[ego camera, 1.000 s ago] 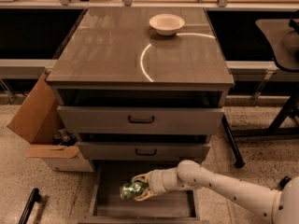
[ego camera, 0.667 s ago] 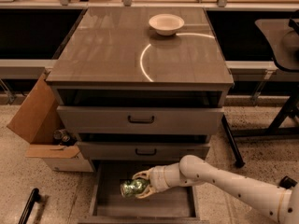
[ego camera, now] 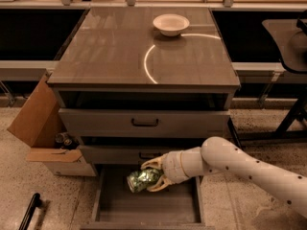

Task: Pick green can from bottom drawer and place on counter

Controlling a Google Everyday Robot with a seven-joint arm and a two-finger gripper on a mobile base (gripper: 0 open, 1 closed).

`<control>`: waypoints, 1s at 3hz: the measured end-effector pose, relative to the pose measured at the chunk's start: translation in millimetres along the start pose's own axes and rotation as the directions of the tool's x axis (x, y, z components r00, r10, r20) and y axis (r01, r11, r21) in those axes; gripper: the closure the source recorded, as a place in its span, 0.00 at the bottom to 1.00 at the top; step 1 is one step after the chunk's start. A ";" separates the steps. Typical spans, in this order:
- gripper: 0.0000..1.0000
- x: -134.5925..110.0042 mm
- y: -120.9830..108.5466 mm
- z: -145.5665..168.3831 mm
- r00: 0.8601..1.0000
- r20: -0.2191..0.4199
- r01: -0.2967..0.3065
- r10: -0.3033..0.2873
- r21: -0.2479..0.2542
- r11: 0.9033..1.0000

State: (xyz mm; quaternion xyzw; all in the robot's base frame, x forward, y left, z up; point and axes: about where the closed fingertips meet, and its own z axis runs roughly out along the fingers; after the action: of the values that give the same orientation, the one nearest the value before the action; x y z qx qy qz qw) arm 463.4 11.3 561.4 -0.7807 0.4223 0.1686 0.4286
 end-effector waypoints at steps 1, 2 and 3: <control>1.00 -46.0 -31.6 -57.3 0.994 -0.066 0.089 -0.086 0.029 0.996; 1.00 -47.7 -34.6 -61.2 0.994 -0.069 0.089 -0.087 0.030 0.996; 1.00 -64.5 -64.0 -101.7 0.990 -0.105 0.102 -0.097 0.040 0.994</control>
Offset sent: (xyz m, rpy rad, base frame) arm -0.0064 -0.0115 0.0655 -0.0279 -0.0842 -0.0022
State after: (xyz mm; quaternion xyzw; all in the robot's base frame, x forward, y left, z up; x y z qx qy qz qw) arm 466.9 -20.4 694.0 -0.7986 0.4080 0.0968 0.4318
